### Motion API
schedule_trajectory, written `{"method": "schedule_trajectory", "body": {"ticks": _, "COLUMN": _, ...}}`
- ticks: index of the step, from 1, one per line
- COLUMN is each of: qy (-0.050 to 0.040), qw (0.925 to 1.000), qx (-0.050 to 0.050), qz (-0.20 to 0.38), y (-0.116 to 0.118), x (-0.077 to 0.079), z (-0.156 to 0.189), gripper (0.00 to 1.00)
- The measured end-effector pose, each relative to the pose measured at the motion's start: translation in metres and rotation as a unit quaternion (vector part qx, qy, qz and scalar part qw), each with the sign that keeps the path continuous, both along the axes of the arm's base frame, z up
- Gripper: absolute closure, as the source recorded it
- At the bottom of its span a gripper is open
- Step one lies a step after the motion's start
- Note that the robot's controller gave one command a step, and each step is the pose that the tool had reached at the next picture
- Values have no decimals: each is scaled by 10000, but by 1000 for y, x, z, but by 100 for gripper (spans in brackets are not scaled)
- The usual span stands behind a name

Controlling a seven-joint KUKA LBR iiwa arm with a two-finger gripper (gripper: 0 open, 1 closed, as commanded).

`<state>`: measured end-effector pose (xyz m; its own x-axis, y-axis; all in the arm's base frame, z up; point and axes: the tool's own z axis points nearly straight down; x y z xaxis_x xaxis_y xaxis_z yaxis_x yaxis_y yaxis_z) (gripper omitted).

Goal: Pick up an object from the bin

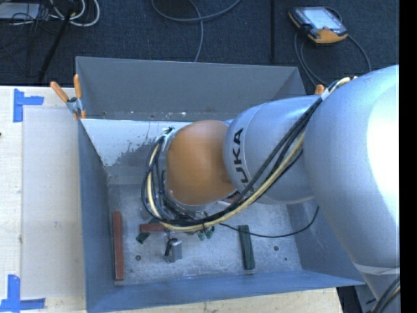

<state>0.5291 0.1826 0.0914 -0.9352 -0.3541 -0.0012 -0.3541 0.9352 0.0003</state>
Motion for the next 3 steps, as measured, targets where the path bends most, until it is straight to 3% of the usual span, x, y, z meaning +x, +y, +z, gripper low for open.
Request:
{"method": "schedule_trajectory", "body": {"ticks": 1, "qy": 4, "qw": 9986, "qx": 2, "qz": -535, "y": 4, "x": 31, "z": -18, "gripper": 100}}
{"method": "schedule_trajectory", "body": {"ticks": 2, "qy": 5, "qw": 9985, "qx": 2, "qz": -539, "y": 4, "x": 31, "z": -18, "gripper": 100}}
{"method": "schedule_trajectory", "body": {"ticks": 3, "qy": 39, "qw": 9999, "qx": -8, "qz": -152, "y": -8, "x": 21, "z": 7, "gripper": 100}}
